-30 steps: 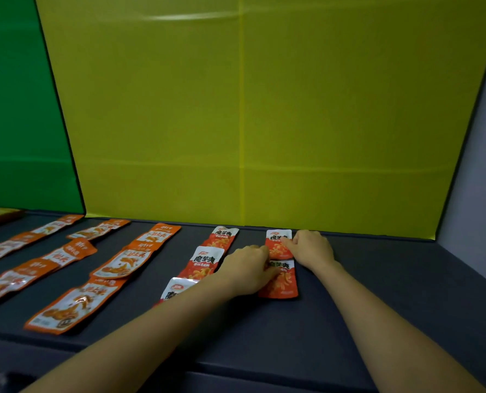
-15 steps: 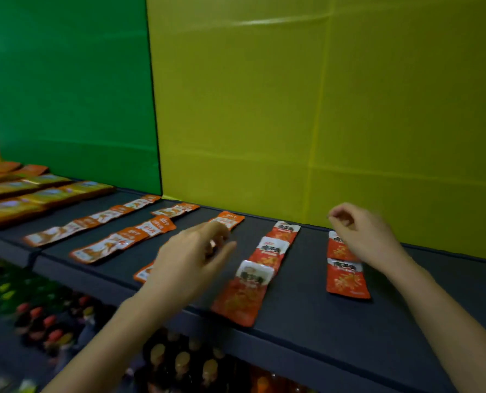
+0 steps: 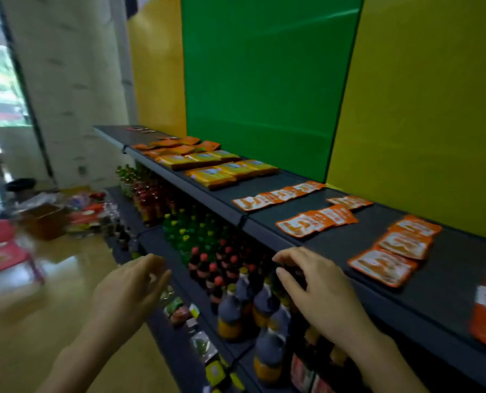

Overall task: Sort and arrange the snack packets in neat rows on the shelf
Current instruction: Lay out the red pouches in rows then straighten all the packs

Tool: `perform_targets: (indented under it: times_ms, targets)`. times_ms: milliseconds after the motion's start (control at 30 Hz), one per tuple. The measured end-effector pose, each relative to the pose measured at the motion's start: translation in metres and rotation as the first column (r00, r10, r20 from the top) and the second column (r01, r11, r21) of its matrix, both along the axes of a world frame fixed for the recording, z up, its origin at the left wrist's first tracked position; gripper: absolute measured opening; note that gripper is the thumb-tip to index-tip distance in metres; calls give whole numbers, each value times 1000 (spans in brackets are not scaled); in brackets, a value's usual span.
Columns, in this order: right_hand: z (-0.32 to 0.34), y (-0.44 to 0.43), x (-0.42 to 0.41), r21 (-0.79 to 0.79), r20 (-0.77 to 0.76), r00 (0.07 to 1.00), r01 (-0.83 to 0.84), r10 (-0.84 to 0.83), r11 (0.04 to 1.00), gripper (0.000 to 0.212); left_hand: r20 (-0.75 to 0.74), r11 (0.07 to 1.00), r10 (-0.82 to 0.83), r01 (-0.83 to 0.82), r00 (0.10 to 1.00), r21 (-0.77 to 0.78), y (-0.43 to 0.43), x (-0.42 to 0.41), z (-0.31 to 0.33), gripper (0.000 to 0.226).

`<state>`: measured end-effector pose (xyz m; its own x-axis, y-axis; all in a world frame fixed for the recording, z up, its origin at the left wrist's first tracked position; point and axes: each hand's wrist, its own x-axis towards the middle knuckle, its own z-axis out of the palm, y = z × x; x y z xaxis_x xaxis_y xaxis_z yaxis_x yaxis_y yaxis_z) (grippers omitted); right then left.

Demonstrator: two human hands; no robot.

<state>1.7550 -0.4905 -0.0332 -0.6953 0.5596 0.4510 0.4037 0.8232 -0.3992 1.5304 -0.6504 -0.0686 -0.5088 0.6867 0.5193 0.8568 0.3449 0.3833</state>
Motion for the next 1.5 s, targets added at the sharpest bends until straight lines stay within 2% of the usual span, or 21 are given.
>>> perform_targets:
  times_ms: [133,300,367,533,700,867,967,1267,1500]
  targets:
    - [-38,-27,-90,-82,85,991,-100,107,992,23,41,976,219,-218,975,-26,-61,-60,-30,8]
    - [-71,-43,-180,-114,102,979,-166,178,979,26,-19,920,388,-389,921,-45,-117,-114,-55,4]
    - [-81,-42,-208,-122,98,978,-174,187,977,25,-49,895,430,-433,901,-103,-127,-132,-60,11]
    - [-102,-31,-269,-124,125,968,-204,219,971,23,-116,856,458,-472,881,-208,-128,-176,-77,7]
    - [-125,-7,-342,-206,160,956,-212,247,955,22,-10,816,547,-536,837,-217,-113,-234,-96,8]
    - [-130,38,-432,-208,177,942,-248,285,946,24,23,754,617,-582,787,-303,-87,-308,-89,10]
    - [-127,60,-491,-202,147,935,-291,322,935,23,34,721,663,-625,748,-299,-72,-351,-82,14]
    - [-138,82,-639,-224,177,880,-400,441,889,20,125,642,750,-671,649,-369,-53,-465,-95,11]
    - [-147,71,-771,-251,231,846,-426,481,869,23,94,636,750,-676,654,-372,-53,-596,-112,10]
